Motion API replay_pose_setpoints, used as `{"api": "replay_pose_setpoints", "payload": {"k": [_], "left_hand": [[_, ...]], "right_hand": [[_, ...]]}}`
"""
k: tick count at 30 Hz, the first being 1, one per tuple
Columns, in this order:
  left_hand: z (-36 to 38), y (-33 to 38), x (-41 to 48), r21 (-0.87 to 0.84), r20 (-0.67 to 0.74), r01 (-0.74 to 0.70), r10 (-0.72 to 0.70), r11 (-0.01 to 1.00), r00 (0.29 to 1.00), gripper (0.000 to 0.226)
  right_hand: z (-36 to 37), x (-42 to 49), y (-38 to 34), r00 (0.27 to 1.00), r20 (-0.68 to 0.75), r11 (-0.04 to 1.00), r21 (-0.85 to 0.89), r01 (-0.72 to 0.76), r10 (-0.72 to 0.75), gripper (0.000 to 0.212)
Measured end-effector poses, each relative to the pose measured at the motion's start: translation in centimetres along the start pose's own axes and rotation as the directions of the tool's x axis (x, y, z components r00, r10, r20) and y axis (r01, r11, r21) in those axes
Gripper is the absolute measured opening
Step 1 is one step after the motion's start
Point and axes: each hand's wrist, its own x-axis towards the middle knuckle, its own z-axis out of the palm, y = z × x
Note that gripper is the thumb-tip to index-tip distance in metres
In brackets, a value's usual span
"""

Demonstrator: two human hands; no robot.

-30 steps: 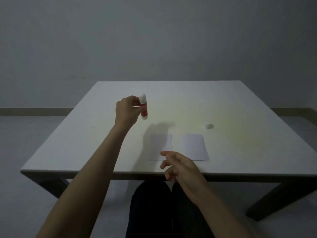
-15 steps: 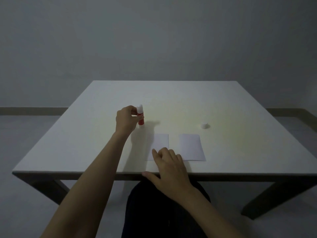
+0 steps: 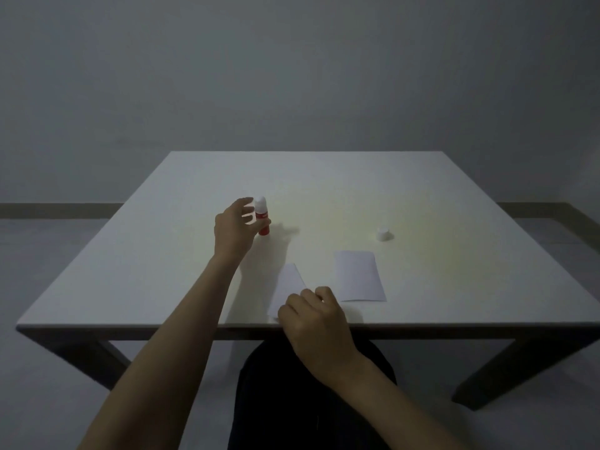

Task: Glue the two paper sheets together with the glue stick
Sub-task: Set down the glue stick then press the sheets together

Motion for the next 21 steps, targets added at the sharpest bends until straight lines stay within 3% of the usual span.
{"api": "replay_pose_setpoints", "payload": {"k": [2,4,6,7,9,11,13,16,21], "left_hand": [[-0.4,0.6,-0.5,0.019,-0.046,-0.015,0.016,1.0,0.999,0.068],[-0.9,1.5,-2.0,-0.071,-0.162,-0.036,0.024,0.997,0.986,0.061],[-1.1,2.4,-4.6,-0.255,-0.247,-0.047,-0.018,0.966,0.969,0.038],[-1.0,2.8,-6.1,-0.352,-0.244,-0.029,-0.062,0.936,0.968,0.026],[-0.4,3.4,-9.3,-0.533,-0.128,0.059,-0.149,0.844,0.98,0.008],[0.5,4.1,-11.6,-0.639,0.063,0.18,-0.183,0.748,0.981,0.005],[1.5,4.7,-12.9,-0.677,0.199,0.277,-0.193,0.682,0.961,0.005],[2.4,5.6,-13.0,-0.7,0.238,0.317,-0.209,0.64,0.948,0.008],[3.3,5.7,-12.2,-0.634,0.244,0.319,-0.209,0.704,0.947,0.014]], "right_hand": [[-1.1,0.5,0.9,0.989,-0.028,0.967,0.215,-0.135,0.144,0.013],[-2.4,1.0,2.7,0.915,-0.078,0.802,0.514,-0.304,0.396,0.009],[-3.6,1.2,4.9,0.746,-0.076,0.521,0.763,-0.384,0.662,0.013],[-4.0,1.2,5.8,0.659,0.008,0.339,0.853,-0.397,0.752,0.013],[-4.4,1.0,7.0,0.545,0.24,-0.04,0.935,-0.353,0.803,0.008],[-4.2,0.7,7.2,0.49,0.409,-0.301,0.91,-0.286,0.77,0.005],[-3.8,0.4,7.0,0.471,0.469,-0.382,0.883,-0.273,0.747,0.003],[-3.5,-0.4,6.7,0.454,0.483,-0.378,0.874,-0.306,0.749,0.005],[-3.6,-1.4,8.0,0.462,0.521,-0.359,0.845,-0.396,0.717,0.002]]}}
